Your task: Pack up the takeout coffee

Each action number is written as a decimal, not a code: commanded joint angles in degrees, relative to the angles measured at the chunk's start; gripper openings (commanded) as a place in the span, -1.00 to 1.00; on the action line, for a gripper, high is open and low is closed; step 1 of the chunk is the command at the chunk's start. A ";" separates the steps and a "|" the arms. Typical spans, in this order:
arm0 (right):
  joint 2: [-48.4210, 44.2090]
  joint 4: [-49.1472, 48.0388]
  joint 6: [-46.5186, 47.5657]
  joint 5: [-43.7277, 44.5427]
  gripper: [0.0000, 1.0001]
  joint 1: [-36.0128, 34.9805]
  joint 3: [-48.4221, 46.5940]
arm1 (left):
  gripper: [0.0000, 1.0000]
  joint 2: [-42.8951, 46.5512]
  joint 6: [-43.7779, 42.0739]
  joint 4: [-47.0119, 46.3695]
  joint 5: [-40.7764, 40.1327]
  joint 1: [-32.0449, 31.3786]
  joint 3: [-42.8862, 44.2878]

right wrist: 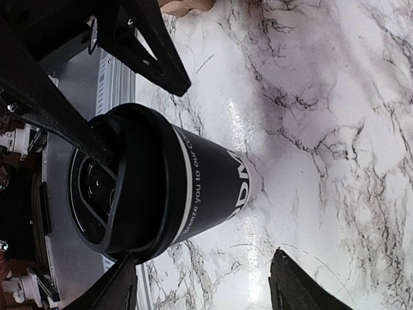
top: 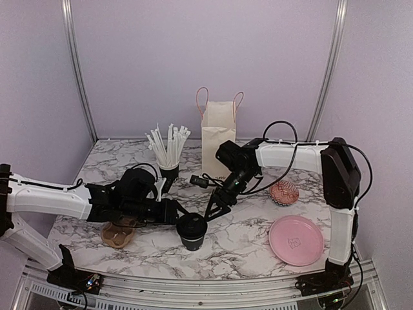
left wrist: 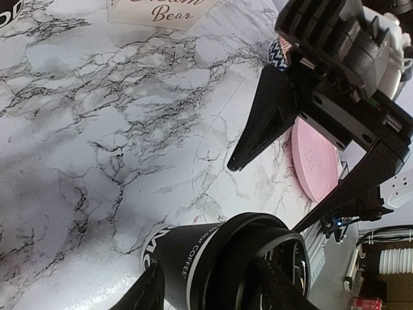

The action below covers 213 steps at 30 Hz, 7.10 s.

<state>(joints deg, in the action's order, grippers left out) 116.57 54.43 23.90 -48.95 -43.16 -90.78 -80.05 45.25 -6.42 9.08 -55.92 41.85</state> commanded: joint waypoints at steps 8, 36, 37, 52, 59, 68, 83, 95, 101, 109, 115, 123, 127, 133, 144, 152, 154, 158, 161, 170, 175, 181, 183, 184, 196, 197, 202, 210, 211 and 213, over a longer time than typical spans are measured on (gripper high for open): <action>-4.17 1.05 3.62 -0.03 0.45 0.53 -1.83 | 0.51 9.56 -4.62 12.17 -8.59 -0.86 3.78; -8.12 -6.24 4.40 17.22 0.97 -10.23 1.32 | 0.51 8.09 -20.45 -4.62 2.35 -1.82 -8.48; -7.85 -6.19 4.40 17.14 0.97 -10.35 1.09 | 0.50 8.03 -20.51 -4.80 2.48 -1.86 -8.67; -3.90 -9.07 2.83 25.99 0.97 -10.71 3.37 | 0.39 3.82 -19.66 -4.15 -1.86 -1.91 -12.26; -3.93 -8.48 2.76 23.38 0.97 -10.67 3.07 | 0.28 0.07 -16.68 -2.82 -4.53 -1.91 -12.67; -6.85 -7.01 -2.56 8.70 0.97 -6.97 2.94 | 0.24 0.17 -13.93 -3.94 -4.08 -1.91 -13.94; -2.18 -8.77 -6.63 5.86 0.97 -6.85 2.79 | 0.22 -1.70 -12.05 -5.05 -4.09 -2.02 -14.10; 0.34 -10.67 -12.15 7.16 0.97 -5.08 2.35 | 0.21 -2.07 -10.29 -5.46 -3.83 -2.48 -14.14; 2.21 -11.66 -14.41 11.90 0.97 -4.99 3.35 | 0.21 -2.29 -9.45 -5.63 -3.98 -2.79 -13.94; 7.62 -12.02 -15.21 24.45 0.74 -2.39 5.60 | 0.21 -2.69 -8.00 -5.63 -3.92 -2.83 -13.90; 3.30 -4.75 -3.89 3.25 0.79 -2.19 -2.91 | 0.29 -0.35 -8.98 -5.54 -4.37 -2.85 -12.60; -5.00 -2.06 1.91 11.13 0.97 -2.05 0.31 | 0.95 4.65 -14.66 1.65 -10.27 -2.80 -5.13; -8.60 -1.92 5.81 14.92 0.97 -2.26 0.87 | 0.98 6.60 -18.32 6.26 -12.87 -2.81 -1.06; -12.48 -4.08 12.36 19.96 0.97 -4.73 -0.51 | 0.98 11.28 -22.39 12.27 -23.72 -2.79 2.67; -4.10 -4.57 14.56 25.03 0.97 -12.96 -11.33 | 0.98 19.03 -18.11 16.13 -35.77 0.70 2.04; 0.26 -1.38 15.16 23.78 0.97 -15.01 -14.91 | 0.97 25.53 -16.05 16.19 -36.81 1.33 -1.70; 0.28 -1.43 14.88 23.89 0.96 -15.14 -14.55 | 0.98 26.81 -15.62 16.18 -36.91 1.55 -2.55; 0.43 -1.20 14.78 24.39 0.95 -15.43 -14.06 | 0.97 27.80 -15.38 16.17 -36.79 1.99 -3.63; 0.54 -1.36 14.65 25.83 0.94 -16.02 -13.59 | 0.98 27.72 -14.93 16.13 -36.23 2.22 -4.17; 0.86 -1.32 14.05 27.64 0.76 -16.69 -13.26 | 0.97 28.11 -13.54 16.17 -35.55 2.38 -5.85; 1.07 -0.53 13.77 27.94 0.53 -16.69 -13.37 | 0.98 28.24 -13.13 16.09 -35.54 2.40 -6.29; 0.51 0.15 13.42 27.62 0.48 -16.70 -13.14 | 0.97 27.51 -13.25 16.18 -34.95 2.57 -5.41; -0.30 0.23 13.14 27.67 0.47 -16.69 -13.11 | 0.97 27.49 -13.26 16.25 -34.84 2.57 -5.25; -0.70 0.23 13.11 27.88 0.47 -16.55 -12.89 | 0.98 27.47 -13.28 16.30 -34.83 2.57 -5.27; -8.84 0.69 11.56 25.45 0.43 -7.54 -5.54 | 0.97 24.63 -14.27 17.83 -34.48 4.94 -5.46; -10.00 0.38 11.34 25.48 0.43 -5.86 -4.24 | 0.98 24.41 -14.19 17.91 -33.95 5.47 -5.68; -16.21 -2.18 10.49 25.82 0.43 1.41 2.98 | 0.97 23.09 -14.76 17.93 -31.61 7.08 -6.09; -18.86 -2.07 9.39 28.79 0.42 16.20 3.25 | 0.97 19.58 -16.15 18.05 -29.78 8.08 -4.41; -18.52 -2.33 9.08 29.55 0.42 18.04 2.68 | 0.97 19.12 -16.23 18.09 -29.58 8.25 -4.26; -17.38 -2.56 8.37 30.46 0.42 21.56 0.89 | 0.97 18.09 -16.25 18.36 -29.19 8.60 -3.89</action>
<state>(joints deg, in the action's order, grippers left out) 98.76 53.32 34.13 -21.30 -27.09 -86.63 -60.27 30.17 9.87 -21.37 -48.10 36.27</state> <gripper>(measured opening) 0.713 0.988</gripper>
